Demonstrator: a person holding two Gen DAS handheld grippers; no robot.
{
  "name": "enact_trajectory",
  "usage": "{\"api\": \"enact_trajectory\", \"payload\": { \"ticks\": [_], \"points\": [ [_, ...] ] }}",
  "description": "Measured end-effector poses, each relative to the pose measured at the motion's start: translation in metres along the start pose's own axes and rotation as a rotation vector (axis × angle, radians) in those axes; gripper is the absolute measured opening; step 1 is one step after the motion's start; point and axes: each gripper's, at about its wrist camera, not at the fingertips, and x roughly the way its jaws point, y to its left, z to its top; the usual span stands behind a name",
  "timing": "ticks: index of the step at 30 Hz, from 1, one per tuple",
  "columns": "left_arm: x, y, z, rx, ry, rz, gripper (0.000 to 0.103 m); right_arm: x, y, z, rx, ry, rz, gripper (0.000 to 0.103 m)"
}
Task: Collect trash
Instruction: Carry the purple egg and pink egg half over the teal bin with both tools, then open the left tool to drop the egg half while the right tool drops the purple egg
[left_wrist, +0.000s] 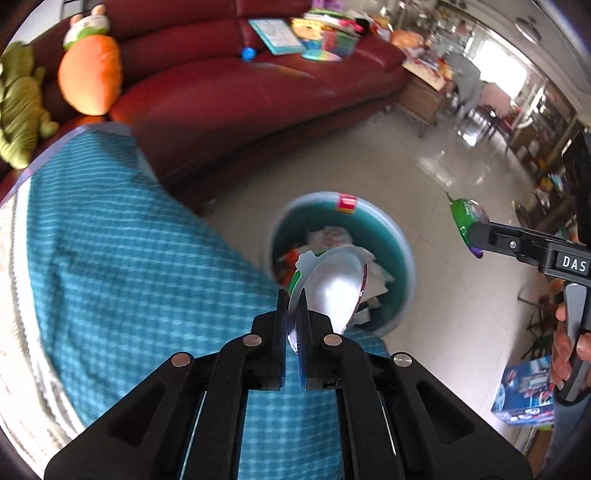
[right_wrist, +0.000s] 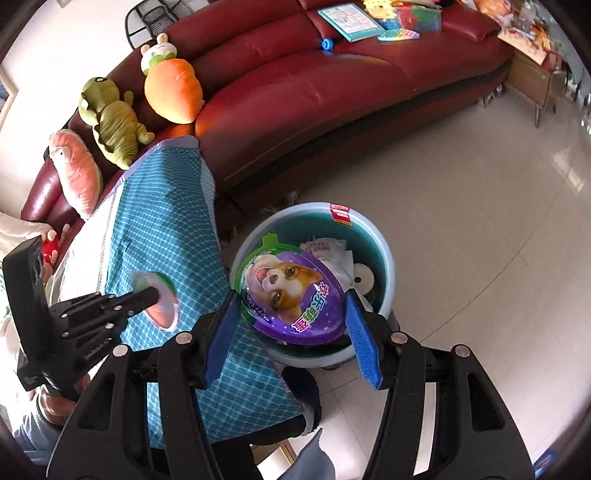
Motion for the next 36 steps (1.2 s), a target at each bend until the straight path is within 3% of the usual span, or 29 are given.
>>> {"api": "enact_trajectory", "payload": {
  "ticks": [22, 23, 24, 25, 27, 32, 36],
  "points": [
    [0.121, -0.034, 0.032, 0.027, 0.158, -0.067, 0.008, 0.045, -0.022, 0.023, 0.04, 0.08, 0.004, 0.055],
    [0.125, -0.034, 0.034, 0.025, 0.163, -0.068, 0.011, 0.046, -0.021, 0.024, 0.04, 0.082, 0.003, 0.055],
    [0.127, -0.033, 0.035, 0.023, 0.17, -0.063, 0.026, 0.048, -0.021, 0.024, 0.039, 0.085, 0.001, 0.055],
    [0.129, -0.032, 0.035, 0.02, 0.173, -0.057, 0.05, 0.049, -0.021, 0.024, 0.039, 0.086, 0.001, 0.055],
    [0.127, -0.029, 0.035, 0.015, 0.151, -0.036, 0.071, 0.052, -0.02, 0.025, 0.038, 0.094, 0.0, 0.055],
    [0.117, -0.02, 0.033, -0.003, 0.135, -0.04, 0.077, 0.056, -0.015, 0.026, 0.029, 0.102, 0.001, 0.055],
    [0.103, -0.013, 0.029, -0.02, 0.122, -0.039, 0.087, 0.058, -0.007, 0.028, 0.013, 0.103, 0.004, 0.055]
  ]
}}
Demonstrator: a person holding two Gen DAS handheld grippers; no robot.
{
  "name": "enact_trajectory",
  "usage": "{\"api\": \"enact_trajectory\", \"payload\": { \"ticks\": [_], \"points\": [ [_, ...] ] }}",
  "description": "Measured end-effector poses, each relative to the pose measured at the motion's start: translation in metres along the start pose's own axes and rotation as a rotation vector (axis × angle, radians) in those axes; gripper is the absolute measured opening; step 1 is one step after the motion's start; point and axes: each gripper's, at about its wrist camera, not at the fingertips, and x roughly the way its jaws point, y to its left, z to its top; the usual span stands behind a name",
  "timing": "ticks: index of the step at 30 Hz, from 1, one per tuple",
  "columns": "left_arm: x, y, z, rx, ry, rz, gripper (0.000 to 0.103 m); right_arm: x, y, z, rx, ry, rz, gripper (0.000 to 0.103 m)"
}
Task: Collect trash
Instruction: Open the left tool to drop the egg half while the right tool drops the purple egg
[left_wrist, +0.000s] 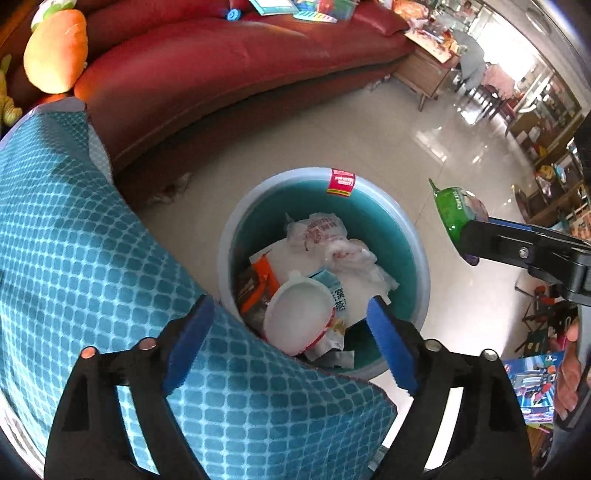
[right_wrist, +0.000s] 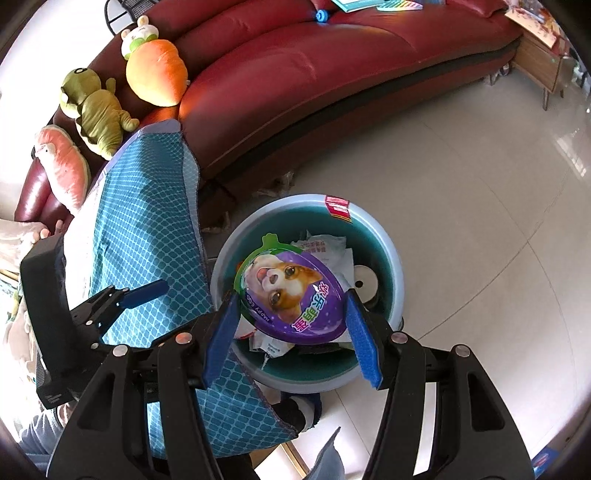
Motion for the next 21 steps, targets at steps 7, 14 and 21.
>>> {"api": "enact_trajectory", "payload": {
  "ticks": [7, 14, 21],
  "points": [
    [-0.027, 0.013, -0.01, -0.035, -0.039, 0.009, 0.094, 0.006, 0.012, -0.001, -0.02, 0.013, 0.003, 0.055],
    [-0.047, 0.025, -0.018, -0.037, -0.063, 0.035, 0.095, 0.017, 0.021, 0.002, -0.036, 0.035, -0.002, 0.055],
    [-0.067, 0.036, -0.025, -0.048, -0.107, 0.071, 0.095, 0.034, 0.021, 0.005, -0.02, 0.059, -0.002, 0.065]
  ]
}}
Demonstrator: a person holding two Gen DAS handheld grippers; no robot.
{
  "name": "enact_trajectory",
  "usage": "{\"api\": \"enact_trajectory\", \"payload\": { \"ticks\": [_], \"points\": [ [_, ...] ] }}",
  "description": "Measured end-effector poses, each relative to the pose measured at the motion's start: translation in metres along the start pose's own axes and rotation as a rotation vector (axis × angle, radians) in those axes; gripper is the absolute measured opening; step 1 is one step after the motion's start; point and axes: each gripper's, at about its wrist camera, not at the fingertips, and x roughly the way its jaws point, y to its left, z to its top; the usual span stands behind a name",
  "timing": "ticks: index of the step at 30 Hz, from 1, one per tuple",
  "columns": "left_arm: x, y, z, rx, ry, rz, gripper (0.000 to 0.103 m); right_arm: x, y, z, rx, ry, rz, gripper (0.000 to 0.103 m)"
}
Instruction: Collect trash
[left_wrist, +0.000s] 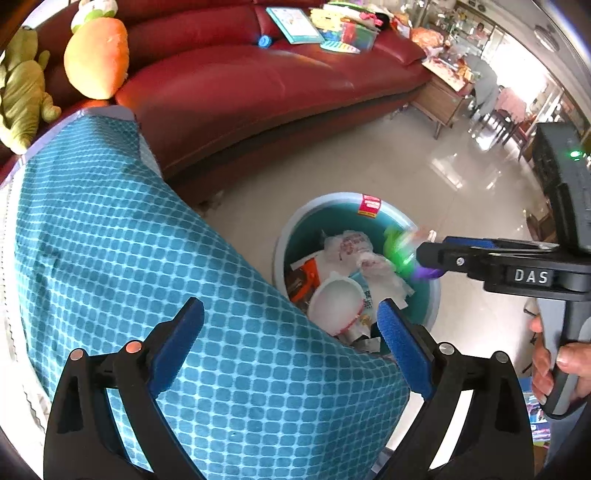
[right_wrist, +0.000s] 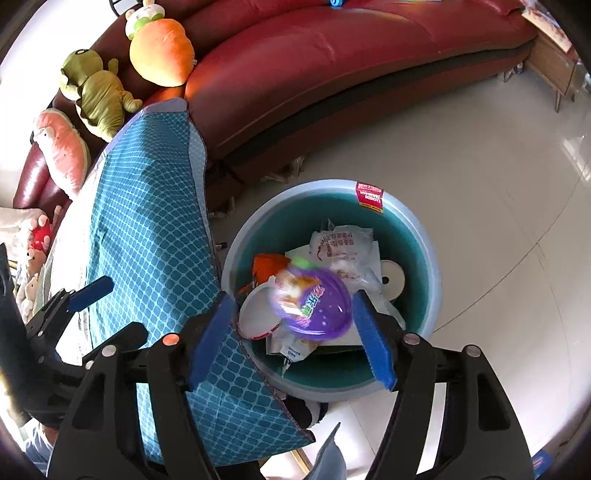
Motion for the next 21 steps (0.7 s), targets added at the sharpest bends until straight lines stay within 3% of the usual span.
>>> {"api": "enact_trajectory", "payload": {
  "ticks": [21],
  "points": [
    [-0.024, 0.018, -0.021, -0.026, 0.02, 0.052, 0.095, -0.038, 0.03, -0.024, -0.02, -0.059, -0.032, 0.086]
  ]
}}
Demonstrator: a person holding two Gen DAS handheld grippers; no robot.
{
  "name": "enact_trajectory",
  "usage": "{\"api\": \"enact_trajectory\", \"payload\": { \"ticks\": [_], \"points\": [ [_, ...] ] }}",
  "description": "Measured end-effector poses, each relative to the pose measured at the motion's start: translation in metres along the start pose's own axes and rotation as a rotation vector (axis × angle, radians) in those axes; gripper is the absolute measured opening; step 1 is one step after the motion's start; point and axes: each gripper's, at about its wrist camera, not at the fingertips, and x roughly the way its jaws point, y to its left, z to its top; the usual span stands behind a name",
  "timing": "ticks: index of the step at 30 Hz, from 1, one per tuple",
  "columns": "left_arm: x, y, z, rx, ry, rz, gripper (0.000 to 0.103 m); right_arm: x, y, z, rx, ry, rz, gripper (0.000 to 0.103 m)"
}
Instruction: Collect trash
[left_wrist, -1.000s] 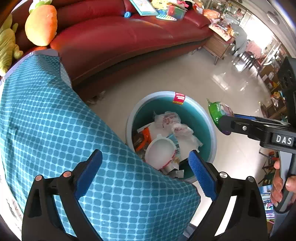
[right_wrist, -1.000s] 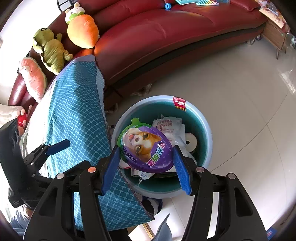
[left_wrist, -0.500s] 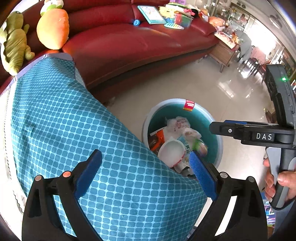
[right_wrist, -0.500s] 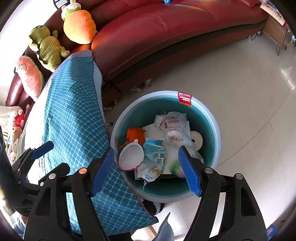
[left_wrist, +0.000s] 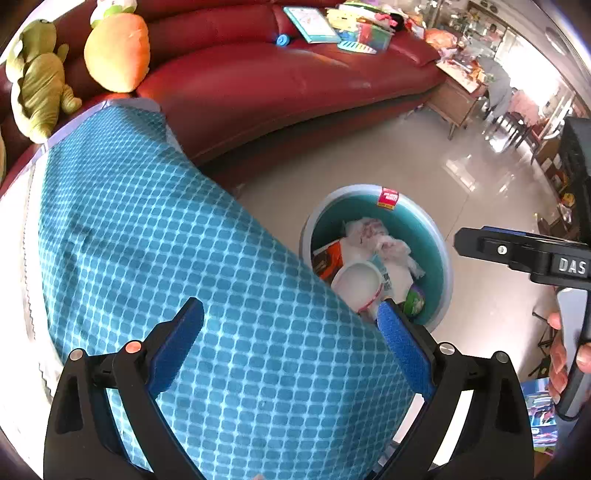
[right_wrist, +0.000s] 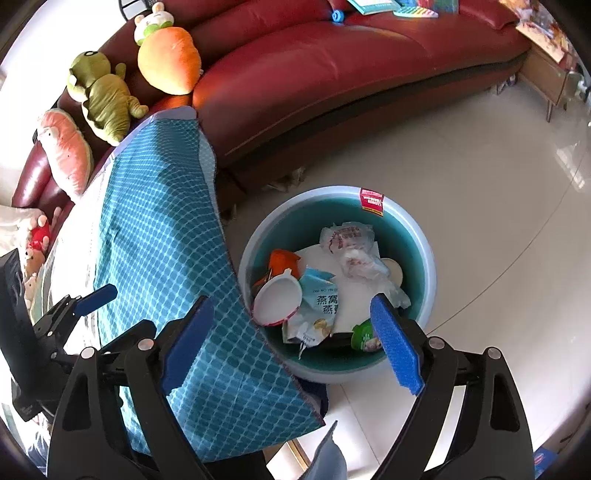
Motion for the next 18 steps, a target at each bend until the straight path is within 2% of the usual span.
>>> {"api": "enact_trajectory", "payload": {
  "ticks": [5, 14, 18],
  "points": [
    [-0.011, 0.007, -0.01, -0.018, 0.007, 0.004, 0.099, -0.019, 0.014, -0.018, -0.037, -0.027, -0.049, 0.088],
    [-0.047, 0.016, -0.033, -0.048, -0.054, 0.016, 0.099, -0.05, 0.036, -0.055, -0.107, -0.088, -0.126, 0.092],
    [-0.061, 0.016, -0.043, -0.055, -0.077, 0.028, 0.099, -0.054, 0.038, -0.069, -0.12, -0.089, -0.148, 0.092]
  ]
}}
